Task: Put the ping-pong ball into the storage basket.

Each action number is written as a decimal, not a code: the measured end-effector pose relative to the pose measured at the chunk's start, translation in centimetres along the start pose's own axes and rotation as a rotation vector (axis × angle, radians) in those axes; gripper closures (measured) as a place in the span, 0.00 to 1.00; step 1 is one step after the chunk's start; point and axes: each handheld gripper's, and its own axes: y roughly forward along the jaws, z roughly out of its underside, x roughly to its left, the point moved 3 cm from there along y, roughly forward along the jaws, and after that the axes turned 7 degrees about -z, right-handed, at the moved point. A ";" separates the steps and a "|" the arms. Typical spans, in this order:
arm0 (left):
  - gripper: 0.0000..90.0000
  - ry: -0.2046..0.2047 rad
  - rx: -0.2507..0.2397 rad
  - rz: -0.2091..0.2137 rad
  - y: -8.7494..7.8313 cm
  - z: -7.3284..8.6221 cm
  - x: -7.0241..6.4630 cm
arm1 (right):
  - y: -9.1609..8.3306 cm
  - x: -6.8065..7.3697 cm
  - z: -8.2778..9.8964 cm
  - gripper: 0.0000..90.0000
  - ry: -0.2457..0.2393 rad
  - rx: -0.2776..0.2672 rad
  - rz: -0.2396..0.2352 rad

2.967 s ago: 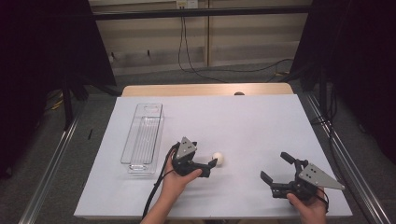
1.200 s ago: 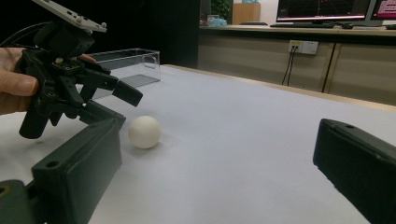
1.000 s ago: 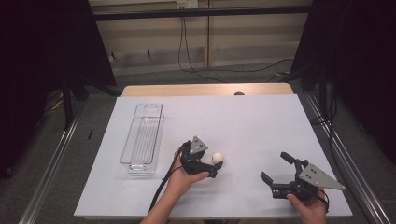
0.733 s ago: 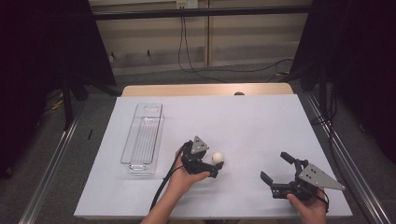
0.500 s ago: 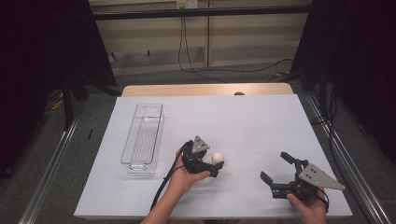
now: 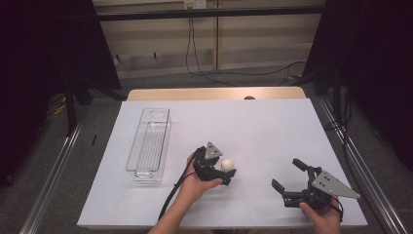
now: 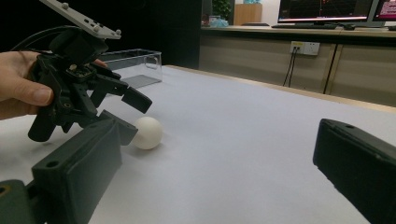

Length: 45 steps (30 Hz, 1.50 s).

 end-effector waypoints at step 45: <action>0.24 0.016 0.040 -0.001 0.7 -0.7 0.3 | 0.1 0.0 0.0 0.01 -0.003 0.003 -0.002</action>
